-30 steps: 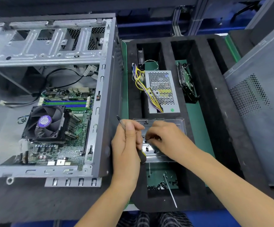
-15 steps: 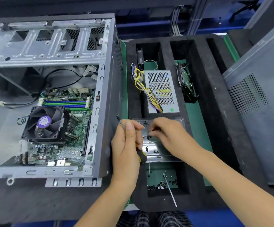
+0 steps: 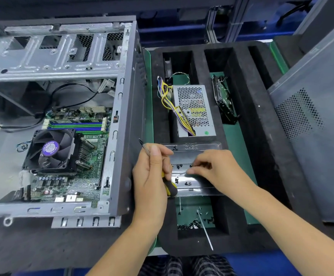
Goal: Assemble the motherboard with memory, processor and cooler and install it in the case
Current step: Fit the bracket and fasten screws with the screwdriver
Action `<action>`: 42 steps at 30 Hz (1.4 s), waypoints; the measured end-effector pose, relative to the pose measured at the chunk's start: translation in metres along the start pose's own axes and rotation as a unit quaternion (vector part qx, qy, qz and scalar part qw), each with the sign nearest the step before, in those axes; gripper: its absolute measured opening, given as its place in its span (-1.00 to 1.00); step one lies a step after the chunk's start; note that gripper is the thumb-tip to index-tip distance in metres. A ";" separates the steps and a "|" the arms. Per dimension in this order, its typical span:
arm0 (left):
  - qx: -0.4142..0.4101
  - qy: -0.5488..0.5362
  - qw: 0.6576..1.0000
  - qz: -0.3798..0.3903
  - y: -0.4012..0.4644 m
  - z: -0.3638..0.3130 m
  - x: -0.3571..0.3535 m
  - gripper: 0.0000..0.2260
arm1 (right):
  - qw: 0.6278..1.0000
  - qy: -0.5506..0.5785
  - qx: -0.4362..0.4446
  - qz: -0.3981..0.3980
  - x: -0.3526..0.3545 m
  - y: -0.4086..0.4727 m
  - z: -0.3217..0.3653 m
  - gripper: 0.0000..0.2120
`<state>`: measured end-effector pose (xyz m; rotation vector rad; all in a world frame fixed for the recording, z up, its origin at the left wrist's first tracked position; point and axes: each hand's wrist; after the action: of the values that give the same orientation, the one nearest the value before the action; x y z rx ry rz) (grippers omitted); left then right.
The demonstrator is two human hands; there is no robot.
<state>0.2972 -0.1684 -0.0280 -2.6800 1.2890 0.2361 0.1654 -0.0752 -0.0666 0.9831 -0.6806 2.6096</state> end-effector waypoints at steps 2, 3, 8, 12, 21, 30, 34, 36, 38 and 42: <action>0.000 0.000 1.000 0.000 0.000 0.001 0.001 -0.72 | 0.998 -0.050 0.020 -0.013 -0.002 0.000 0.002 -0.76; -0.001 0.000 1.000 0.000 0.000 0.001 0.001 -0.72 | 0.996 -0.080 0.029 -0.018 -0.003 0.000 0.003 -0.74; -0.006 0.013 1.000 0.000 0.001 0.001 0.001 -0.72 | 0.968 -0.251 0.020 -0.014 -0.004 -0.005 0.014 -0.75; -0.001 0.044 0.999 0.011 0.000 0.003 0.004 -0.76 | 0.988 -0.154 0.028 0.013 -0.004 -0.007 0.016 -0.75; 0.004 0.036 0.998 0.049 0.008 -0.016 -0.009 -0.90 | 0.956 0.286 0.065 -0.023 0.025 -0.016 0.058 -0.71; 0.109 -0.423 0.886 0.157 0.020 -0.113 -0.012 -0.54 | 0.957 -0.152 0.206 -0.137 0.098 -0.029 0.152 -0.81; 0.098 -0.451 0.874 0.149 0.021 -0.146 0.021 -0.50 | 0.957 -0.157 0.240 -0.037 0.116 -0.017 0.197 -0.86; 0.096 -0.466 0.869 0.136 0.022 -0.158 0.045 -0.45 | 0.957 -0.135 0.255 0.004 0.113 -0.009 0.222 -0.85; 0.092 -0.481 0.865 0.109 0.023 -0.168 0.071 -0.49 | 0.954 -0.129 0.271 0.009 0.103 0.002 0.247 -0.84; 0.080 -0.502 0.859 0.065 0.027 -0.187 0.133 -0.45 | 0.949 -0.083 0.305 -0.002 0.080 0.025 0.285 -0.75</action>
<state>0.3717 -0.3250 0.1245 -1.7993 1.0214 1.2643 0.2522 -0.2366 0.1669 1.3700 0.1305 2.8084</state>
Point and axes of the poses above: each hand's wrist, its own y-axis towards the middle knuckle, its own x-axis out of the back of the hand, z = x × y, and after that the axes turned 14 degrees about z, right-handed
